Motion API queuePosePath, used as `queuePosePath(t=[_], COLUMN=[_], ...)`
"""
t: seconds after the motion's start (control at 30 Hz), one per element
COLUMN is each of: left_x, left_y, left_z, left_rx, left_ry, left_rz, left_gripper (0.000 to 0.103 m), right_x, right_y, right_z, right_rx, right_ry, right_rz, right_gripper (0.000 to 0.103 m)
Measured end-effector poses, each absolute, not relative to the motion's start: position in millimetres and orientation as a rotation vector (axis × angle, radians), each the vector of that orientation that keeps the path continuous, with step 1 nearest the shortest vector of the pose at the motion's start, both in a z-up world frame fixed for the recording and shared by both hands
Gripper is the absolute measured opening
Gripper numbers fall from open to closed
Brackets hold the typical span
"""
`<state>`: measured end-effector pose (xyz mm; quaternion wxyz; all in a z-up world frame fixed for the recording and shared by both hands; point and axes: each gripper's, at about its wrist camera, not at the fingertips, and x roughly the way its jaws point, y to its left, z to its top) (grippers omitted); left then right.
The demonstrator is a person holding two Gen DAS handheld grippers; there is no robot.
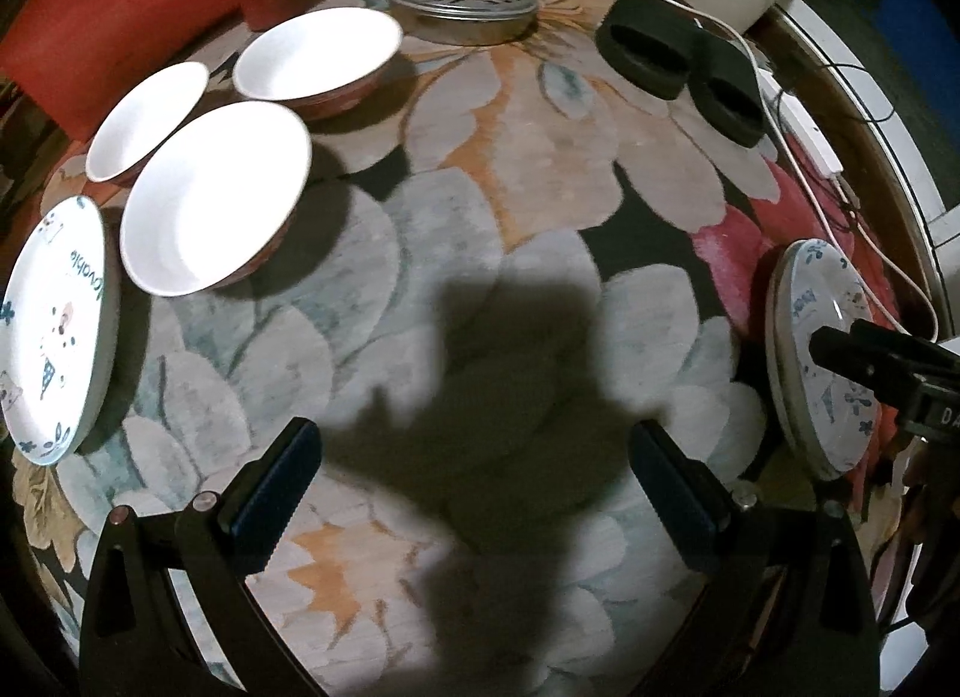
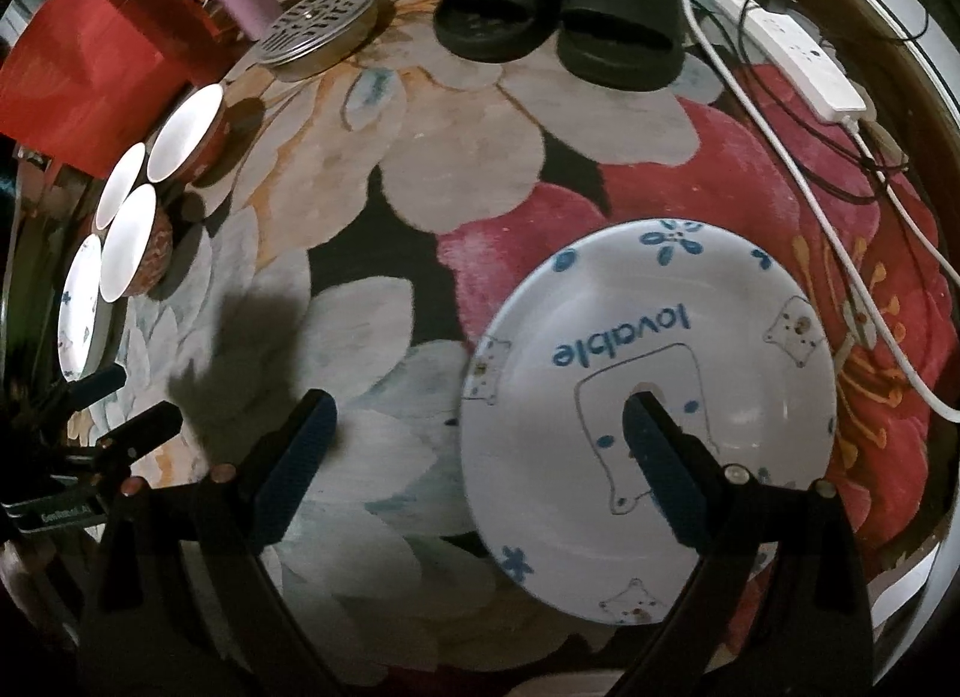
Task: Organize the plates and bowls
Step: 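Move both grippers back toward the remaining bear plate, then grasp the rim of the second bear plate with both grippers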
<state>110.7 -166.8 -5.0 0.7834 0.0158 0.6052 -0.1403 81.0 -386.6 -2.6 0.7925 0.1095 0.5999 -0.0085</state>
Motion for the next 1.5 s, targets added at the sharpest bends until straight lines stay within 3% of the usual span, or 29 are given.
queuePosePath(t=[0.67,1.13,1.27,1.4,1.5], left_x=[102.2,101.3,98.6,92.7,90.0], left_y=[-78.7,47.0,83.3,115.5,137.5], left_z=[-9.4,-1.3,1.4,1.7,-1.2], left_rx=[-0.044,-0.145,-0.166,-0.174,-0.185], left_ry=[1.297,1.247,1.229,1.214,1.213], left_rz=[-0.164,0.045,0.111,0.167,0.204], left_gripper=[0.102,0.102,0.102,0.102,0.102], right_x=[93.7,114.0,123.3,133.6,140.9], right_y=[-304.3,-192.7,-156.9,-112.5,-86.7], right_z=[-13.0,-18.8,-20.4,-17.2,-17.9], right_rx=[0.171,0.122,0.134,0.144,0.181], right_ry=[1.322,1.361,1.370,1.375,1.381], right_rz=[0.114,0.323,0.387,0.466,0.492], right_gripper=[0.097,0.097,0.095,0.083,0.083])
